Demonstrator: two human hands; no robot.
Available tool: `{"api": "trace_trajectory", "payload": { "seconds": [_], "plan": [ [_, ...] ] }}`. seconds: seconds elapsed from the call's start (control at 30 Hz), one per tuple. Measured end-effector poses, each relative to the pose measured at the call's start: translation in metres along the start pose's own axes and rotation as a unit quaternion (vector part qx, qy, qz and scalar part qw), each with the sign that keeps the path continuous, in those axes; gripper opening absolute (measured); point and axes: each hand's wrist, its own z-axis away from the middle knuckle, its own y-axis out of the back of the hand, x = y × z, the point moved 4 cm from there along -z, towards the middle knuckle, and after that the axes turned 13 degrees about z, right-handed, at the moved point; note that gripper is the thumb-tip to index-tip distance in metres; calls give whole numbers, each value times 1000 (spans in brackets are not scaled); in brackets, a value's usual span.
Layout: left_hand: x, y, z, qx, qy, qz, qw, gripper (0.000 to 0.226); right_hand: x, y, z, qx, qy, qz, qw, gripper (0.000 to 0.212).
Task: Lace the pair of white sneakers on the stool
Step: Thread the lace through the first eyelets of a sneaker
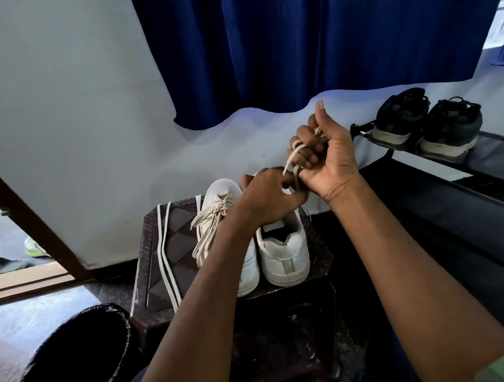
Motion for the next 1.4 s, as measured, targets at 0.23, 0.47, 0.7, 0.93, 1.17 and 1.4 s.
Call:
{"api": "trace_trajectory", "payload": {
  "seconds": [0.23, 0.47, 0.7, 0.93, 1.17, 1.4],
  "plan": [
    [-5, 18, -4, 112, -29, 146, 982, 13, -7, 45, 5, 150, -46, 470, 869, 42],
    [-17, 32, -5, 253, 21, 283, 925, 11, 29, 14, 3, 39, -124, 459, 879, 86],
    [-21, 3, -9, 35, -2, 131, 991, 36, 15, 1, 2, 32, -30, 149, 988, 48],
    [-14, 8, -10, 58, -4, 138, 989, 39, 10, 7, 0, 59, -19, 67, 996, 48],
    [-8, 8, -4, 113, -13, 125, 986, 11, 9, 22, -3, 140, -18, 139, 980, 51],
    [0, 11, -7, 147, -56, 135, 978, 7, 29, 15, 2, 136, -70, 413, 898, 61]
  ]
}}
